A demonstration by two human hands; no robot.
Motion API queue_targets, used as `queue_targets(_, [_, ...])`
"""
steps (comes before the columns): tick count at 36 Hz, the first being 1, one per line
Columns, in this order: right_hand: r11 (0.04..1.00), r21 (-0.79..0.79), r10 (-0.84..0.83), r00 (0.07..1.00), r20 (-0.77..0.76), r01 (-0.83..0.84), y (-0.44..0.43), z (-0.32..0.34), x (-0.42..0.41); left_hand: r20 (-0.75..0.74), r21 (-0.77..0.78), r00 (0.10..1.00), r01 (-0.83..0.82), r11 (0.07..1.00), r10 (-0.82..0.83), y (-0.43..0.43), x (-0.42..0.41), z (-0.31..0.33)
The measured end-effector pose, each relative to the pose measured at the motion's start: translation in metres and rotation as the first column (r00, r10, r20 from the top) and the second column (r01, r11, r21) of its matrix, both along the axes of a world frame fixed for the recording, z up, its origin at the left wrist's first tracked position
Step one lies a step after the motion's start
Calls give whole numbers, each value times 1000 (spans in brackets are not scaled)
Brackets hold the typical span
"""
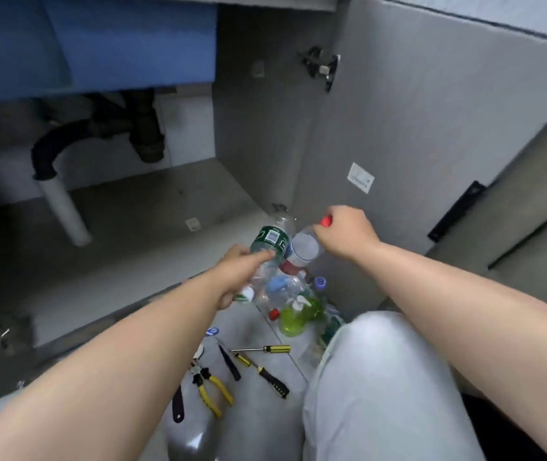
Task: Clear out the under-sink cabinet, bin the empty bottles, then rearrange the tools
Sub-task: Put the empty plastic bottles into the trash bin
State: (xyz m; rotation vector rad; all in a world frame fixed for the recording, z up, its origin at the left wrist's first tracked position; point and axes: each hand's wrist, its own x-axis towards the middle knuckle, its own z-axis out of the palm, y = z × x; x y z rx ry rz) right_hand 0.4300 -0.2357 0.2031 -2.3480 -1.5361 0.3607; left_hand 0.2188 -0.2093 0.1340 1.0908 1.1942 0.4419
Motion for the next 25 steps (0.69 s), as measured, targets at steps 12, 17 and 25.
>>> queue_targets(12, [992, 128, 2, 998, 68, -11, -148, 93, 79, -237, 106, 841, 520, 847, -487, -70, 105, 94])
queue_targets(17, [997, -15, -74, 997, 36, 75, -222, 82, 116, -348, 188, 742, 654, 733, -573, -109, 149, 95])
queue_targets(25, [924, -285, -262, 965, 14, 255, -320, 24, 166, -276, 267, 801, 595, 758, -531, -154, 188, 63])
